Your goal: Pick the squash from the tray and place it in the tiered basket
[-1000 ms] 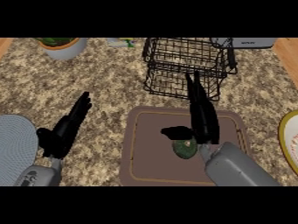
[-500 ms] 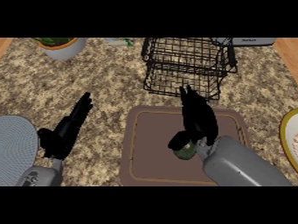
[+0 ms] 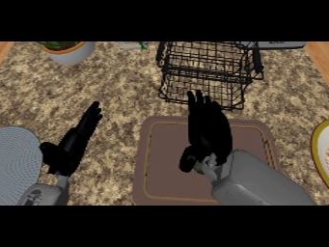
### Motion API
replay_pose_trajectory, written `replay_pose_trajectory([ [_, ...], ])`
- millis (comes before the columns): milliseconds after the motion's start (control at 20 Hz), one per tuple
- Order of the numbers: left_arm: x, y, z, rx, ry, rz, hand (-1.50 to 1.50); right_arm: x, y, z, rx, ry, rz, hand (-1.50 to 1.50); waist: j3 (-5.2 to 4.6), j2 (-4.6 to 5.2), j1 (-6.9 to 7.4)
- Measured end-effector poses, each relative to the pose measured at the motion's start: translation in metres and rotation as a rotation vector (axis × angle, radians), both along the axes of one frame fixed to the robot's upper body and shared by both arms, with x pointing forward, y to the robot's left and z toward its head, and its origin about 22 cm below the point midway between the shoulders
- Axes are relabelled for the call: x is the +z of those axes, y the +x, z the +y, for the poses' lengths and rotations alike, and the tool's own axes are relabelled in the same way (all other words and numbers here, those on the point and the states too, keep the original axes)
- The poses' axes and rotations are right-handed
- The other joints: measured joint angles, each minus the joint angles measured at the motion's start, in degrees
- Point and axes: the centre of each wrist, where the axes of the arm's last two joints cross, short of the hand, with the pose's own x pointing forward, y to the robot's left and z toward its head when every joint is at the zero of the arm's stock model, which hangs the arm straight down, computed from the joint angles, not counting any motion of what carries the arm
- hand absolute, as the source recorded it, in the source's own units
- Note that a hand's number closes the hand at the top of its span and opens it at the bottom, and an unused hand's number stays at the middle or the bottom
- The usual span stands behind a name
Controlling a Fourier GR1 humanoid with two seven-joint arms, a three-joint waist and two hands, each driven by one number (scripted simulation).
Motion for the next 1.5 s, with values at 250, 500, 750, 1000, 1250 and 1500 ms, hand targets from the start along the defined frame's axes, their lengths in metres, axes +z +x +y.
replay_pose_trajectory([
  [250, -0.002, -0.004, 0.0, -0.002, -0.001, 0.002, 0.0, -0.014, 0.006, -0.005, -0.053, -0.069, 0.047, -1.5, 0.02, 0.19, 0.06],
  [500, 0.003, 0.001, -0.001, -0.001, -0.001, -0.008, 0.0, -0.031, 0.0, -0.007, -0.097, -0.08, 0.1, -1.5, 0.12, 0.5, 0.21],
  [750, 0.004, 0.0, -0.007, -0.009, 0.001, -0.012, 0.0, -0.034, -0.01, -0.005, -0.12, -0.061, 0.097, -1.5, 0.17, 0.64, 0.62],
  [1000, 0.005, 0.004, -0.006, -0.011, 0.002, -0.016, 0.0, -0.045, -0.015, -0.013, -0.174, -0.075, 0.108, -1.5, 0.2, 0.86, 0.86],
  [1250, 0.004, 0.003, -0.009, -0.014, -0.002, -0.015, 0.0, -0.05, -0.024, -0.017, -0.207, -0.065, 0.122, -1.5, 0.22, 0.96, 1.15],
  [1500, 0.005, 0.003, -0.007, -0.021, -0.003, -0.017, 0.0, -0.063, -0.031, -0.022, -0.227, -0.07, 0.143, -1.5, 0.25, 1.07, 1.44],
])
